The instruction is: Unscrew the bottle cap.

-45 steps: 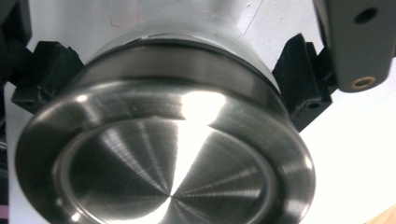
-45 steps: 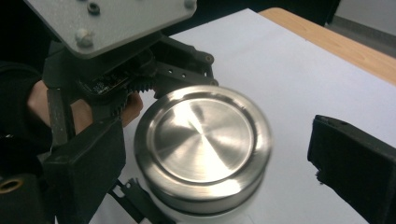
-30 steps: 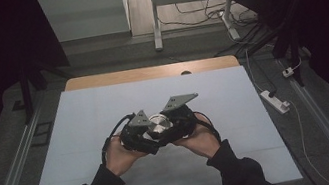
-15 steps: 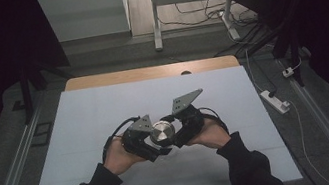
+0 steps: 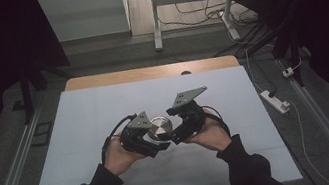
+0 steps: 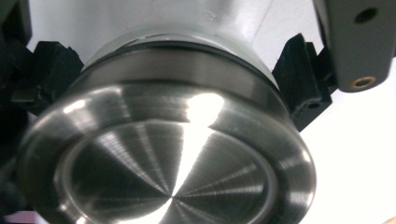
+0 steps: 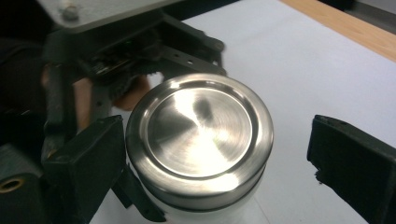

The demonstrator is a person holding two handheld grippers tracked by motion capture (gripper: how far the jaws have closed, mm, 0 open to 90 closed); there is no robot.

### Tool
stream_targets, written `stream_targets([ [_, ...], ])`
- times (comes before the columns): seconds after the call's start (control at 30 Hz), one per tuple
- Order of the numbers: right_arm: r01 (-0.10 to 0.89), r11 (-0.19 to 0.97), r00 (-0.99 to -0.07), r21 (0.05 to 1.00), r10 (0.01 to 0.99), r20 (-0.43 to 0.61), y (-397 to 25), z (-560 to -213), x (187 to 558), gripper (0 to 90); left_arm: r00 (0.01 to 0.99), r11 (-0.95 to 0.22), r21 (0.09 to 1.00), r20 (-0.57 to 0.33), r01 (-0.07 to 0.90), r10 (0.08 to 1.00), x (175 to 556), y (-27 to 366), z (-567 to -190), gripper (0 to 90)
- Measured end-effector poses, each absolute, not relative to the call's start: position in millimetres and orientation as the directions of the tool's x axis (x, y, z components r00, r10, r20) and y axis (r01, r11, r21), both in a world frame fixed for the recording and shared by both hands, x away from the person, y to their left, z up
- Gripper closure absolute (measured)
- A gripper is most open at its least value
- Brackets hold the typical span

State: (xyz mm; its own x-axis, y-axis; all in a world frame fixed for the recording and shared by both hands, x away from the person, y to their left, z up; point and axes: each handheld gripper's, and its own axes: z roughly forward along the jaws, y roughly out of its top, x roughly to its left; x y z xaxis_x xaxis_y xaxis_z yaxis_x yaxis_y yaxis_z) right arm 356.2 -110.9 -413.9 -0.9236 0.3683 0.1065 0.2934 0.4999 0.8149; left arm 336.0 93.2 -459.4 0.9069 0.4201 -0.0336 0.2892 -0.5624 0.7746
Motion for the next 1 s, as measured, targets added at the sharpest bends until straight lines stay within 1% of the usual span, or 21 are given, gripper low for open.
stream_targets([
  [0.17, 0.313, 0.483, -0.892, 0.818, 0.445, 0.078, -99.1, -418.5, 351.0, 7.1, 0.879, -0.555, 0.766, -0.028, 0.325, 0.476, 335.9, 91.4, -460.3, 15.7],
  [0.23, 0.315, 0.478, -0.884, 0.820, 0.461, 0.070, -95.4, -420.8, 349.6, 9.5, 0.875, -0.557, 0.762, -0.026, 0.330, 0.483, 336.0, 90.9, -460.1, 15.7],
  [0.37, 0.309, 0.474, -0.884, 0.824, 0.462, 0.065, -91.6, -424.2, 347.8, 17.8, 0.876, -0.564, 0.759, -0.019, 0.327, 0.482, 335.1, 90.0, -459.0, 15.7],
  [0.5, 0.313, 0.478, -0.889, 0.820, 0.452, 0.076, -92.3, -423.9, 348.0, 18.2, 0.885, -0.563, 0.761, -0.032, 0.323, 0.465, 335.9, 91.2, -459.0, 15.7],
  [0.6, 0.294, 0.498, -0.907, 0.816, 0.413, 0.075, -94.2, -422.0, 348.8, 18.3, 0.907, -0.571, 0.767, -0.035, 0.293, 0.420, 335.8, 92.9, -458.5, 15.7],
  [0.8, 0.221, 0.531, -0.961, 0.818, 0.263, 0.089, -102.3, -416.8, 350.4, 18.5, 0.955, -0.573, 0.790, -0.054, 0.221, 0.293, 334.9, 97.0, -457.5, 15.7],
  [1.0, 0.143, 0.554, -0.988, 0.820, 0.129, 0.085, -107.5, -414.8, 351.6, 18.5, 0.977, -0.584, 0.794, -0.052, 0.168, 0.209, 332.7, 96.7, -456.8, 15.7],
])
